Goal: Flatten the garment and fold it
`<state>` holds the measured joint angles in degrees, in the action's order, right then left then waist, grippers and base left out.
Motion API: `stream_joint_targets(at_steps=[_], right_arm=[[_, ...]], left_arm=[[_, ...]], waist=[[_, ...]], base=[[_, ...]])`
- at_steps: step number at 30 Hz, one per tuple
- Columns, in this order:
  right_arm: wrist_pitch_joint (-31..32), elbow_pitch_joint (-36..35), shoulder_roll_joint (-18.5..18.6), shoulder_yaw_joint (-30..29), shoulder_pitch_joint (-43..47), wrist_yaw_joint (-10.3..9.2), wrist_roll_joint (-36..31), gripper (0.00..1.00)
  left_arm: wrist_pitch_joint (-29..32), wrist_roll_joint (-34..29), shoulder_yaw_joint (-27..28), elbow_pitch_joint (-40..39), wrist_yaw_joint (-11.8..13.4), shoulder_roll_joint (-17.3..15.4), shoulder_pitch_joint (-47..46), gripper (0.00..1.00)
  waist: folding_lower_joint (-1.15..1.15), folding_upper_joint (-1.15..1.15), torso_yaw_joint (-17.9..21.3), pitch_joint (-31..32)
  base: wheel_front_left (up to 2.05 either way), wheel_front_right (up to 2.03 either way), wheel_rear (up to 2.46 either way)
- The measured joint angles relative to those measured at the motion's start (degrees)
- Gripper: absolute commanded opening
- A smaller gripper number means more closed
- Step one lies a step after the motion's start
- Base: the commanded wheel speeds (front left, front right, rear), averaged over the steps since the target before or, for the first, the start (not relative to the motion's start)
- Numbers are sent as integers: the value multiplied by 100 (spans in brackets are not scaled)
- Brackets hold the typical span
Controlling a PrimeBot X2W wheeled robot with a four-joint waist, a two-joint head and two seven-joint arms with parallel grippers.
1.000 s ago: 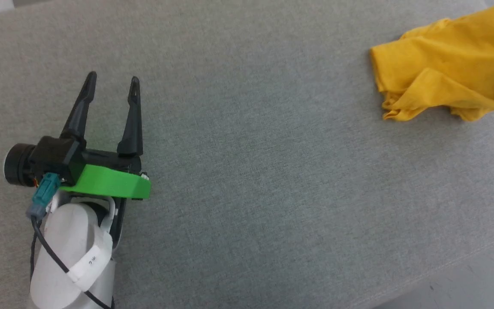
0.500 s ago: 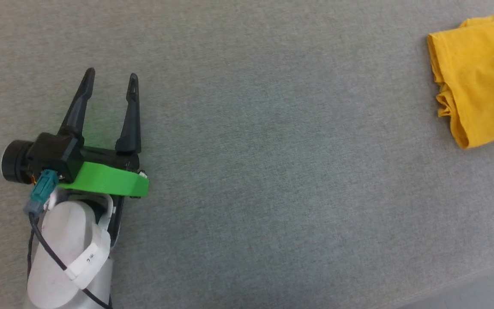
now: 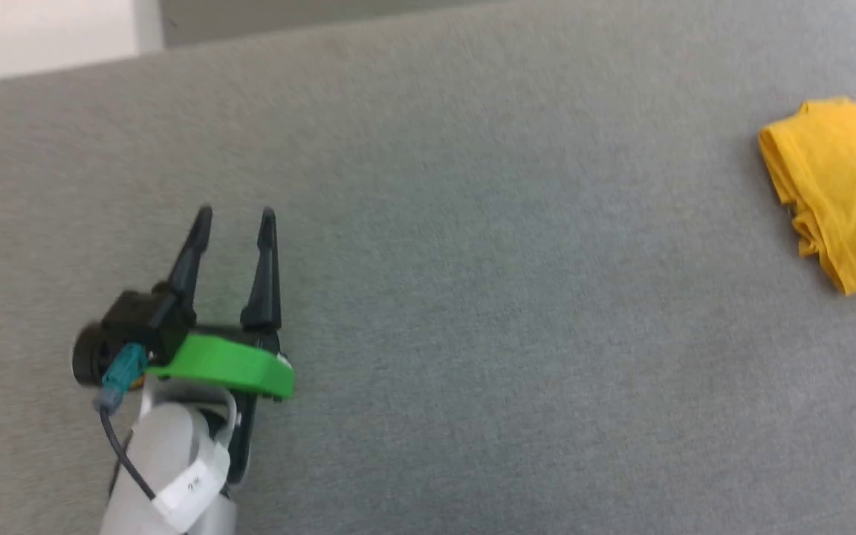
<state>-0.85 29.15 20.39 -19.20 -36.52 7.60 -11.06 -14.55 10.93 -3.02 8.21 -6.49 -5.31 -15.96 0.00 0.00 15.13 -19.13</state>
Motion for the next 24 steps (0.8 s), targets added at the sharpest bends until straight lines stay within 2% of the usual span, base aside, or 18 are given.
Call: stream_joint_targets(at_steps=[5,10,18,24], right_arm=[[-162,-713,-203,348,763,0,698,100],[-350,-1564,-615,509,1580,0,1276,100],[-538,-2559,-1307,735,2776,-1,1467,100],[-646,-2751,-1511,1104,3331,-1,1461,100]], left_arm=[[-16,118,36,76,3,85,307,100],[-18,124,13,163,1,145,471,100],[-18,169,20,237,-1,191,676,100],[-19,186,24,324,-1,210,840,100]], waist=[[0,0,-193,474],[0,0,-449,886],[0,0,-924,1328],[0,0,-1177,1627]], base=[[0,0,0],[0,0,0],[0,0,0],[0,0,0]])
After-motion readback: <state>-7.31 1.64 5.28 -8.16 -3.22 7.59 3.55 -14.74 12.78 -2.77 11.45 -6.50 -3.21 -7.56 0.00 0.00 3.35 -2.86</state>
